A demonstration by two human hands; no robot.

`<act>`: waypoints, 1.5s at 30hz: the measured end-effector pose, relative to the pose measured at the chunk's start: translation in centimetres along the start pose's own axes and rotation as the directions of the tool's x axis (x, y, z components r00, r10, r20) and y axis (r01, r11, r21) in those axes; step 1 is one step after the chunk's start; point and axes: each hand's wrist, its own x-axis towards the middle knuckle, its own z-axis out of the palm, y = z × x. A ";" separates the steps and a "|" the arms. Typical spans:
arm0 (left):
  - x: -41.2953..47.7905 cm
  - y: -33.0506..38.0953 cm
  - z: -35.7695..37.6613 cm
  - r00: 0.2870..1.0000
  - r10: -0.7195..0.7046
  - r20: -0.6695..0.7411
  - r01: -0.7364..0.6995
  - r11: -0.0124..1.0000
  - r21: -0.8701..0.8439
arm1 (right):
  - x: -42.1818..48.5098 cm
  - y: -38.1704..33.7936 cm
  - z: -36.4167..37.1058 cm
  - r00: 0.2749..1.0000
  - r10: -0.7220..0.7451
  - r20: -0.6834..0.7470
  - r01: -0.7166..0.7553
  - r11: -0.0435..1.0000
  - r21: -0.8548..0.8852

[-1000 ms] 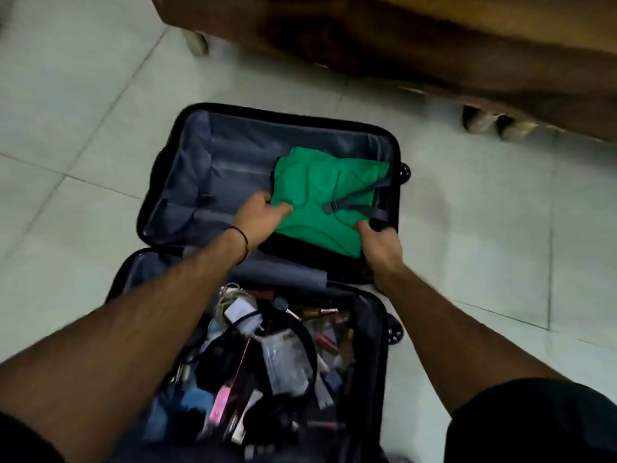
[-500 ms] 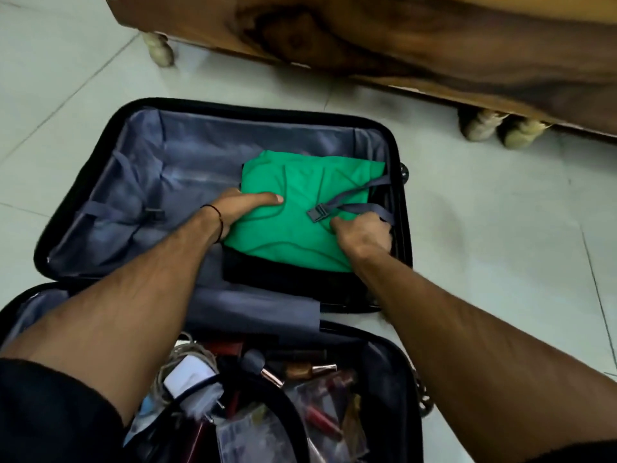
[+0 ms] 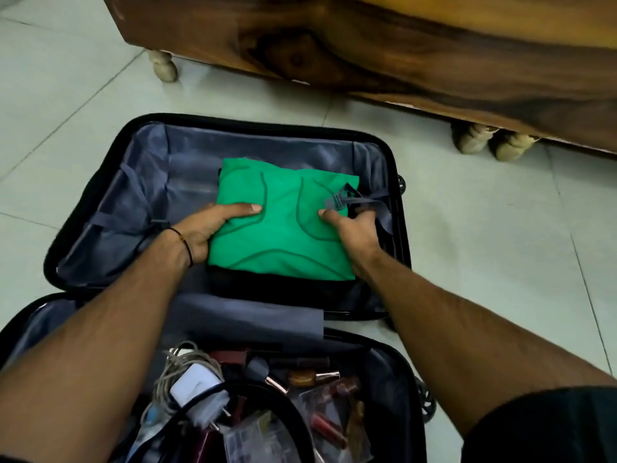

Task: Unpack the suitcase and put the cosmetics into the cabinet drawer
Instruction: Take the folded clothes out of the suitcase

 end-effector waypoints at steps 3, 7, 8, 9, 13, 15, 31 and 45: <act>-0.6 -1.1 -1.2 0.999 -0.053 -0.004 0.053 0.997 0.048 | 0.5 -0.7 -0.5 0.980 0.116 0.160 -0.142 0.976 0.164; -1.1 -1.8 -1.6 0.998 -0.050 -0.042 0.052 0.997 0.051 | 1.4 -1.2 -1.1 0.942 0.220 0.254 -0.250 0.964 0.090; -1.2 -1.9 -1.6 0.998 -0.046 -0.049 0.048 0.998 0.042 | 1.5 -1.2 -1.0 0.924 0.240 0.299 -0.271 0.960 0.066; -1.3 -2.0 -1.4 0.998 -0.039 -0.050 0.041 0.999 0.036 | 1.4 -1.1 -0.8 0.903 0.256 0.346 -0.287 0.957 0.039; -1.7 -2.3 -0.9 0.999 0.007 -0.053 -0.007 1.000 0.015 | 0.9 -1.1 -0.3 0.885 0.190 0.425 -0.204 0.979 -0.012; -2.0 -2.2 -0.7 0.997 0.038 -0.072 -0.039 0.999 -0.008 | 0.8 -1.2 -0.2 0.903 0.135 0.407 -0.149 0.989 0.003; -18.8 7.8 -1.0 0.976 0.123 -0.179 -0.149 0.978 -0.145 | -11.3 -9.9 -1.8 0.896 0.151 0.418 -0.299 0.901 0.315; -63.8 40.0 14.6 0.990 0.126 -0.057 -0.135 0.970 -0.200 | -49.8 -49.3 -25.2 0.906 0.115 0.408 -0.232 0.940 0.251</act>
